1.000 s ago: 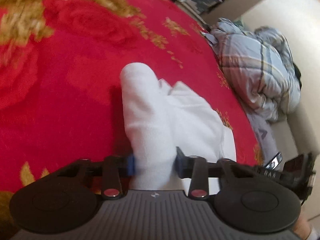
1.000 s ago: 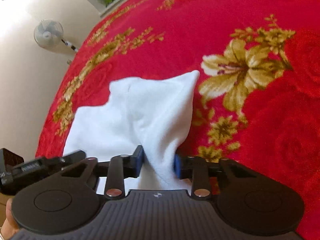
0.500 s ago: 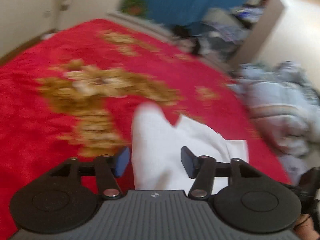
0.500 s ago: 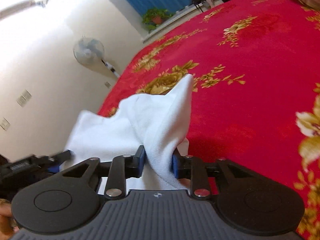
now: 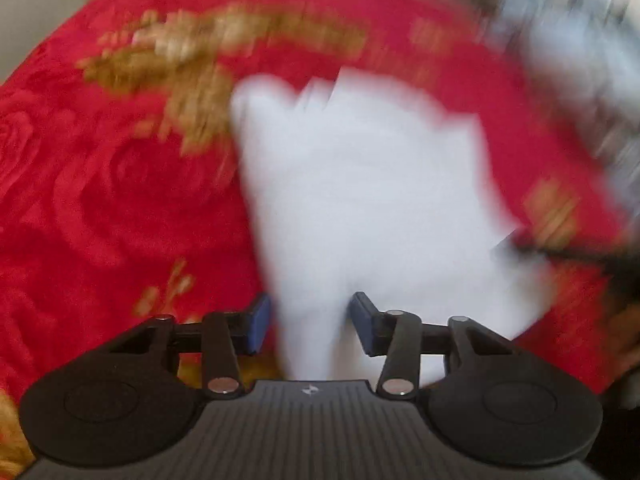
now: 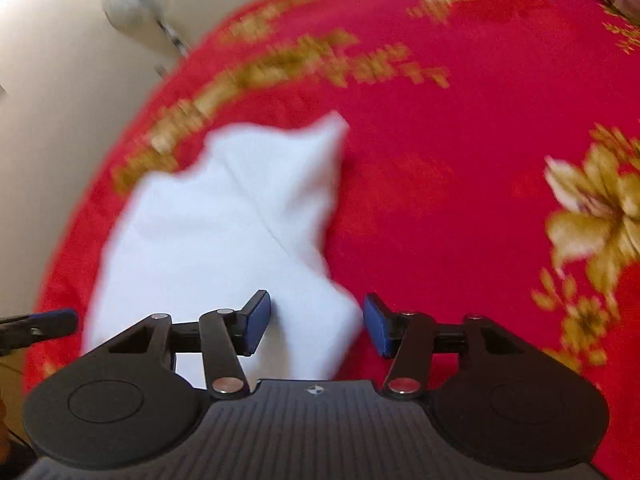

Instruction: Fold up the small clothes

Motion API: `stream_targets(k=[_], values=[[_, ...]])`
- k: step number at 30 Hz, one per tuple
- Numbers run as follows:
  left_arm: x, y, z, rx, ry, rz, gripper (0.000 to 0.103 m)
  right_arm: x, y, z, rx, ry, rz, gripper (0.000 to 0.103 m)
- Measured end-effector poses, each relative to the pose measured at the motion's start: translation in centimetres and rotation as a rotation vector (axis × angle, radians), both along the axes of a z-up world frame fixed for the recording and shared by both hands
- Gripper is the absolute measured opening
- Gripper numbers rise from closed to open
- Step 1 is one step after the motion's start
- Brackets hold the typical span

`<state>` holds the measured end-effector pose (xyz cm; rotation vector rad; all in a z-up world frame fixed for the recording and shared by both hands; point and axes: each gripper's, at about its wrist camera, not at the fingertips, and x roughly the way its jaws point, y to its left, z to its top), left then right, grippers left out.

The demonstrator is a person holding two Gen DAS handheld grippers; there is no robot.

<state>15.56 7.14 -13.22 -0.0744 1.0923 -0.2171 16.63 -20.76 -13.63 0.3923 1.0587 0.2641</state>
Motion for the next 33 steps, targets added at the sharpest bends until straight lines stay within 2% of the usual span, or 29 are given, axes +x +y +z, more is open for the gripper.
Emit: stream_targets(k=[2,4,5,7,8,9,10,12,14,16,17,19,22,24,26,30,33], values=[[-0.7,0.2,0.5,-0.017,-0.021,0.003,0.050,-0.7,-0.8,0.1,0.034,0.014,-0.034,0.054],[-2.1,0.4,2.0,-0.053,-0.096,-0.025,0.051,-1.4,-1.4,1.5,0.063,-0.042,-0.028,0.054],[-2.3,0.5,2.1,-0.055,-0.104,-0.022,0.054,-1.8,-1.6,2.0,0.069,-0.074,-0.012,0.054],[-2.3,0.7,0.4,-0.017,-0.050,-0.007,0.057,-2.1,-1.5,1.8,0.073,-0.078,0.035,0.052],[-2.1,0.7,-0.7,0.019,0.003,-0.002,0.063,-2.2,-1.3,1.2,0.047,-0.047,0.064,0.052],[-2.2,0.7,-1.2,0.037,0.028,0.008,0.066,-2.3,-0.8,0.3,-0.016,-0.003,0.095,0.053],[-2.8,0.7,-0.8,0.044,0.018,0.016,0.066,-2.6,-0.5,-0.3,-0.100,0.028,0.113,0.053],[-4.4,0.3,1.7,0.070,-0.057,0.014,0.070,-3.1,-0.7,0.6,-0.155,0.015,0.093,0.053],[-6.9,0.0,5.1,0.101,-0.180,0.057,0.096,-3.9,-1.1,3.8,-0.181,-0.061,0.033,0.053],[-9.4,-0.3,7.4,0.105,-0.277,0.100,0.103,-5.4,-1.2,7.6,-0.194,-0.173,-0.007,0.056],[-10.7,-0.6,8.5,0.112,-0.314,0.120,0.103,-6.2,-1.0,9.1,-0.200,-0.214,-0.018,0.057],[-12.8,-1.4,9.7,0.136,-0.349,0.158,0.103,-8.3,-0.6,12.0,-0.207,-0.294,-0.039,0.070],[-15.2,-3.0,9.6,0.157,-0.373,0.202,0.103,-11.7,0.5,14.0,-0.199,-0.379,-0.052,0.082],[-16.3,-3.6,9.0,0.175,-0.401,0.254,0.103,-13.3,1.5,13.9,-0.202,-0.422,-0.058,0.082],[-15.8,-3.5,7.7,0.165,-0.398,0.283,0.103,-14.9,2.2,13.2,-0.194,-0.451,-0.079,0.082],[-14.7,-3.2,6.0,0.143,-0.334,0.282,0.103,-14.6,3.4,10.5,-0.193,-0.391,-0.092,0.082],[-14.3,-3.3,5.3,0.133,-0.341,0.266,0.103,-14.2,4.6,9.8,-0.213,-0.406,-0.053,0.082]])
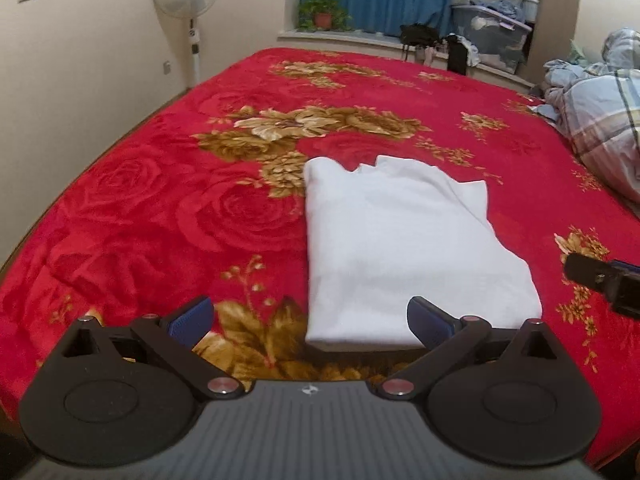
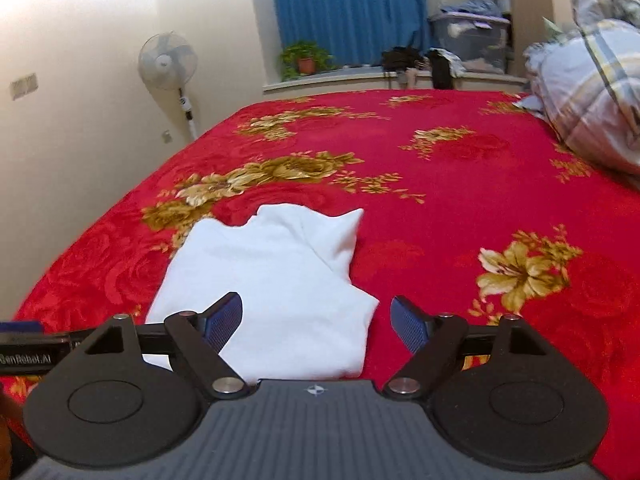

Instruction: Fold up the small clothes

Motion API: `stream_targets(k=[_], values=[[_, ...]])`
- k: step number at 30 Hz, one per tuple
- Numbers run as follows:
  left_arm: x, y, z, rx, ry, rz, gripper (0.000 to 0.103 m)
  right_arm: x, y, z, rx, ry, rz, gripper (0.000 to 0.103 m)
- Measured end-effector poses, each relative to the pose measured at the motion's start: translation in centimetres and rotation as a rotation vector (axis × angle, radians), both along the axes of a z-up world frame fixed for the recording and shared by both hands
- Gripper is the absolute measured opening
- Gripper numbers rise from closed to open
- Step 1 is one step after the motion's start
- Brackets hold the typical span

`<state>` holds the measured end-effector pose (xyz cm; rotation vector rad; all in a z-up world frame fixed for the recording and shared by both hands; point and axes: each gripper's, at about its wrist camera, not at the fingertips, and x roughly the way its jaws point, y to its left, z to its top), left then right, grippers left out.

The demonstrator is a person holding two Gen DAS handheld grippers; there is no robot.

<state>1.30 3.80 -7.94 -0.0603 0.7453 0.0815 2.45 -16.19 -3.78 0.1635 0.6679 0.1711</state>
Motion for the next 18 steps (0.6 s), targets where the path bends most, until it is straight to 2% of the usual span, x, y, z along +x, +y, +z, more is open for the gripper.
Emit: stream_targets(k=[8,18], values=[[1.2,-1.4,-1.7,-0.012,0.050,-0.040,0.103,0.6,1.9,-1.5,-0.028,0.044,0.047,0.082],[1.5,-1.9,-2.0,-0.017,0.043,-0.061,0.103,0.7,3.0,-2.1,-0.070,0.064,0.093,0.082]])
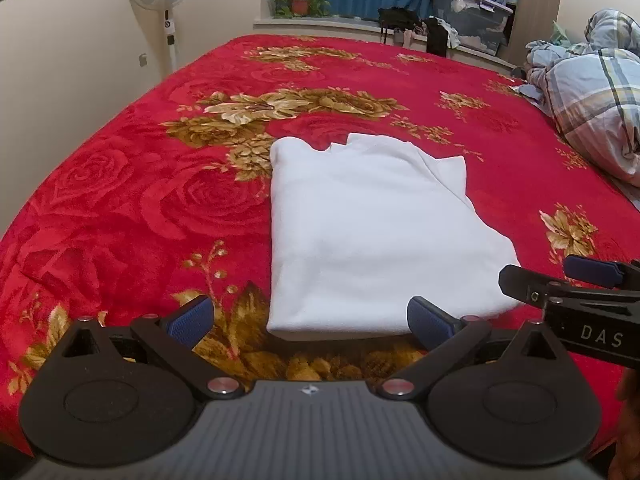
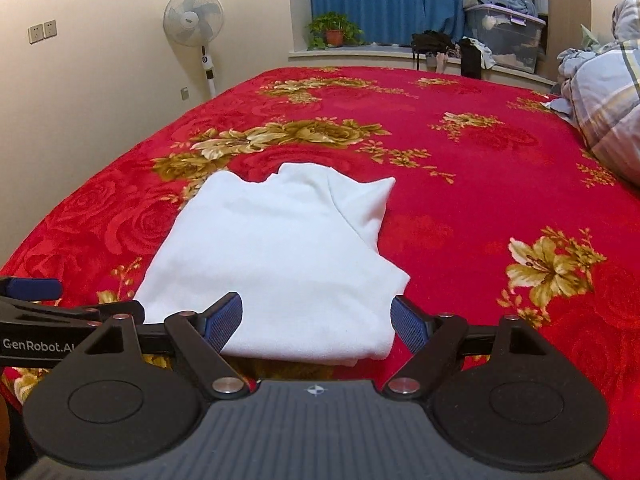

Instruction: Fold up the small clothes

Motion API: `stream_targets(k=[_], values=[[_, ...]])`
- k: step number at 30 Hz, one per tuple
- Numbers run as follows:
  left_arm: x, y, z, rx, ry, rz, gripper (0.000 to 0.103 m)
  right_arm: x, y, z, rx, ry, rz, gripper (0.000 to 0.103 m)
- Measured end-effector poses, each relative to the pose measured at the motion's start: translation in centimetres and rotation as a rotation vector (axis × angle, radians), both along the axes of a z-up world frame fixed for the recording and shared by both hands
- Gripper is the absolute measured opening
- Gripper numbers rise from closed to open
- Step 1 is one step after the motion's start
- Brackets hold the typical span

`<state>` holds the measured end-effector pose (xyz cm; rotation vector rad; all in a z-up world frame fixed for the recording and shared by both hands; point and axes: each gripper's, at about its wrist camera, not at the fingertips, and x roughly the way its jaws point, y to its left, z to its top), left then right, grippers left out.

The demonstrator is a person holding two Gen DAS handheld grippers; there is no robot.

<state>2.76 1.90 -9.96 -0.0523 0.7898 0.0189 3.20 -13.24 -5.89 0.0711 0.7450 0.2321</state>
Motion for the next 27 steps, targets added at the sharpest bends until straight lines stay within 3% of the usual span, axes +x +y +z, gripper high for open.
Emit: stream_targets(k=[27], values=[[0.16,-0.35,-0.42,-0.005,-0.005,-0.017,0.103,0.12,0.40,-0.29,-0.021,0.009,0.012,0.082]])
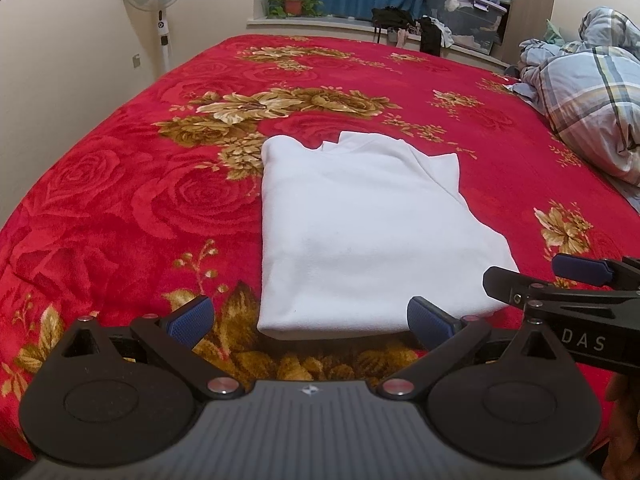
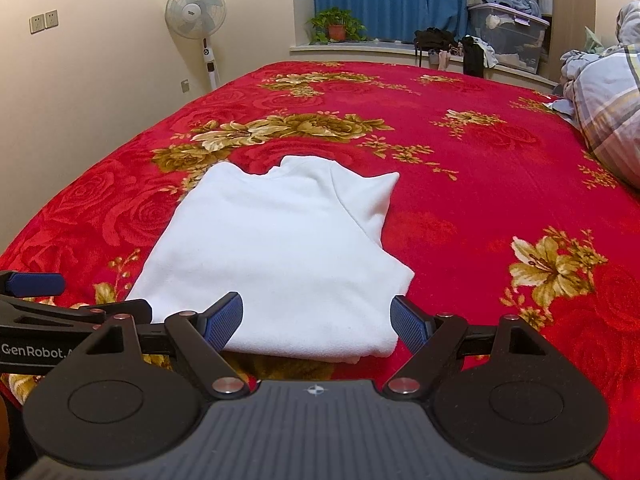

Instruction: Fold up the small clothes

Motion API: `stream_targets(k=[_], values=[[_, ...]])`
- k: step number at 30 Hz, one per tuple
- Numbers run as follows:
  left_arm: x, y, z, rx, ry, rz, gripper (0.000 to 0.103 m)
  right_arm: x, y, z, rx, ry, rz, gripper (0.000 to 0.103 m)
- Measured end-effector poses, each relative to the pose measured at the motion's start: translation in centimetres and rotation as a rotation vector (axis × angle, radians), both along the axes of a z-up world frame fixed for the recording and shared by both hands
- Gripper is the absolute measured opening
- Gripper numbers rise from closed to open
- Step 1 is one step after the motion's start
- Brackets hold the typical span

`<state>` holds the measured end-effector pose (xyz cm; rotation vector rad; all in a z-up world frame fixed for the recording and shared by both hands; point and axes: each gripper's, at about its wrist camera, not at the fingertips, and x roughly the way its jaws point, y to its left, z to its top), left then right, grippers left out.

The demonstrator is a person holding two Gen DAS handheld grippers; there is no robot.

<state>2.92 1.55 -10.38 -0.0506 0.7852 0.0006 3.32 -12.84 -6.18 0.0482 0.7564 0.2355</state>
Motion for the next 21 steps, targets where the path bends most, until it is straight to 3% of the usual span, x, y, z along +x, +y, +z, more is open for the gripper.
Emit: stream_targets(k=[21], values=[[0.05,0.11,-0.12,-0.001,0.005,0.004,0.103,0.02,0.03,-0.03,0.000,0.001,0.000,0.081]])
